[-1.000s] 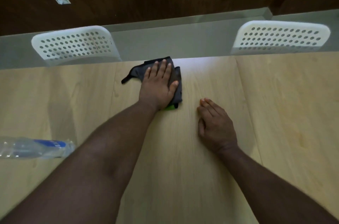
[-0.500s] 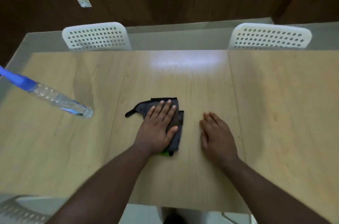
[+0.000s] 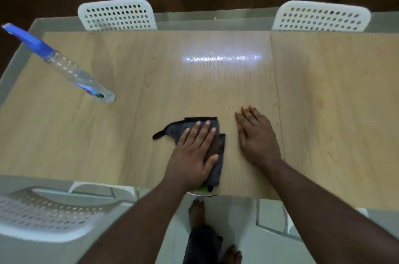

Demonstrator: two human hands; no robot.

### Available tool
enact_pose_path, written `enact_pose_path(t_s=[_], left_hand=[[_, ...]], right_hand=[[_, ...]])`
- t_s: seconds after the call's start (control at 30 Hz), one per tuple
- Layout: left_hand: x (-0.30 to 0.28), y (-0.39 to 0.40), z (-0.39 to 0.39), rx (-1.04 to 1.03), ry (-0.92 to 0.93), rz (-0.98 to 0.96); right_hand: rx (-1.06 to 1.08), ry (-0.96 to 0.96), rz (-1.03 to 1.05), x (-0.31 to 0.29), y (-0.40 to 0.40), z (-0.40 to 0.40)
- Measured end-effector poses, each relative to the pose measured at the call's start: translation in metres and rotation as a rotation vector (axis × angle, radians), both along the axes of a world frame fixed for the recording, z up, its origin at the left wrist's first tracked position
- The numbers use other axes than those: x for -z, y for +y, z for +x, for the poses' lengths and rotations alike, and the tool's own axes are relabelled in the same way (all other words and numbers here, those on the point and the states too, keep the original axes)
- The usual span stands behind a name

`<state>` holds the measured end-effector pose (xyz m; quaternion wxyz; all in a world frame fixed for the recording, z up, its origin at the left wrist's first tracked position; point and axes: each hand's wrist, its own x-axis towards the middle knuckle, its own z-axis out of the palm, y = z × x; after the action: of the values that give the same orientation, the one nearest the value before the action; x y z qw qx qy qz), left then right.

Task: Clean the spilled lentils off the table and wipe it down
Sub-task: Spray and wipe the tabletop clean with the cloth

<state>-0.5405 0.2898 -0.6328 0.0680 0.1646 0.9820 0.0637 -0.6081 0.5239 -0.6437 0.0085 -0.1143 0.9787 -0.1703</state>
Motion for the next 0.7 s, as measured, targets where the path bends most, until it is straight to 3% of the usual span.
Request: enact_pose_path(t_s=[0.17, 0.3, 0.57, 0.7], left_hand=[[0.007, -0.054, -0.007, -0.121, 0.039, -0.042], [0.012, -0.02, -0.034, -0.273, 0.033, -0.054], [0.01, 0.049, 0.038, -0.1, 0.013, 0.003], [0.007, 0.04, 0.011, -0.098, 0.023, -0.011]], right_hand=[[0.006, 0.002, 0.001, -0.002, -0.004, 0.001], [-0.002, 0.023, 0.02, 0.004, -0.004, 0.002], [-0.012, 0.037, -0.064, 0.006, -0.001, 0.005], [0.004, 0.035, -0.138, 0.002, 0.002, 0.003]])
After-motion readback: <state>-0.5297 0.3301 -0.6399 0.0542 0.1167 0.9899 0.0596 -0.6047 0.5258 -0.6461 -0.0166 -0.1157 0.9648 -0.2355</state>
